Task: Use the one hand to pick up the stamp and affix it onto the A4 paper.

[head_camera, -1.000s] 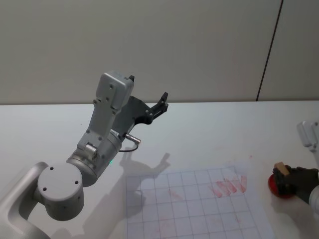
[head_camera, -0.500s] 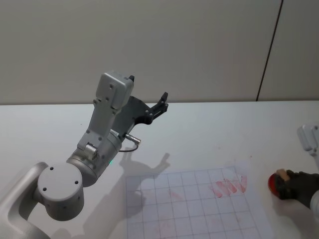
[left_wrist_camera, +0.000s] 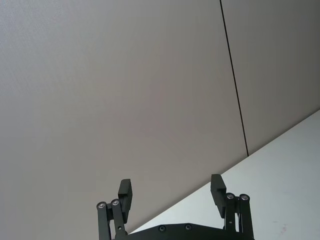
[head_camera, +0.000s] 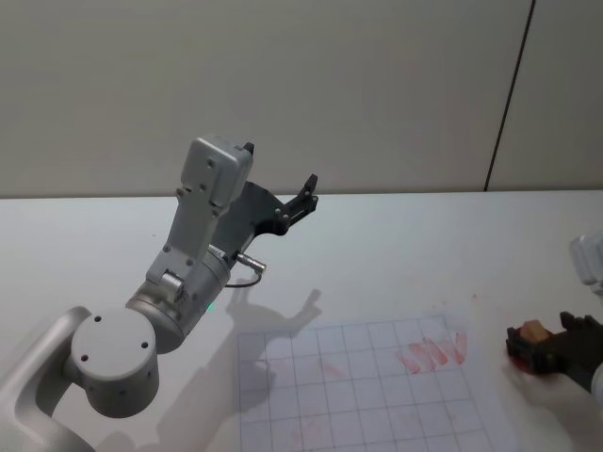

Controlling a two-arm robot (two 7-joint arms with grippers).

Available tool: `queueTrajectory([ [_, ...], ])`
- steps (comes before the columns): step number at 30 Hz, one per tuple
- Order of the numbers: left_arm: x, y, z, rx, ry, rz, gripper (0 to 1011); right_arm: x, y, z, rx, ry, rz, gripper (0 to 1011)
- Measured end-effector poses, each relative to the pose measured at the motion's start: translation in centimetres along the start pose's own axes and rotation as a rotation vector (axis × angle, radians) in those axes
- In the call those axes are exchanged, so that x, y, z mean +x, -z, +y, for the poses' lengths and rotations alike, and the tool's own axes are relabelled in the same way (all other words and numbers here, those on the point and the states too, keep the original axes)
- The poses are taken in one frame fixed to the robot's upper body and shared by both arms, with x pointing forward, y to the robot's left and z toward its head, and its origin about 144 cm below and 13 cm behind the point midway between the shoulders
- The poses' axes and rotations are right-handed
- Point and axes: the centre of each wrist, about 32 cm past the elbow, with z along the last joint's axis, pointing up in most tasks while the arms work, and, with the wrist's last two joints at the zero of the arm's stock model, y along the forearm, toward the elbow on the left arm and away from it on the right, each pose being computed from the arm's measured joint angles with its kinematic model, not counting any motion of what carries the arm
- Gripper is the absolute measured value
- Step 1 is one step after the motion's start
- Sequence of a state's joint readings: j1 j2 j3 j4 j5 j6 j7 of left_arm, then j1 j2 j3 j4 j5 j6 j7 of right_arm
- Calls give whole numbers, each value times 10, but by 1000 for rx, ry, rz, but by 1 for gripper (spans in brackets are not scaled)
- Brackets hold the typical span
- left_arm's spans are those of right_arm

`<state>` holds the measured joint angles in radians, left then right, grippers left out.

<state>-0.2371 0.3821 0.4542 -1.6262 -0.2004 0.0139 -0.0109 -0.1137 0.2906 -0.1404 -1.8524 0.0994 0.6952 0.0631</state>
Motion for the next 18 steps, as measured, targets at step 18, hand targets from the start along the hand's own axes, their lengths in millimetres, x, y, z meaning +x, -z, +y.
queueTrajectory([
  [18, 0, 0, 0, 0, 0, 0, 1001, 0, -4, -15, 210, 60, -70, 1001],
])
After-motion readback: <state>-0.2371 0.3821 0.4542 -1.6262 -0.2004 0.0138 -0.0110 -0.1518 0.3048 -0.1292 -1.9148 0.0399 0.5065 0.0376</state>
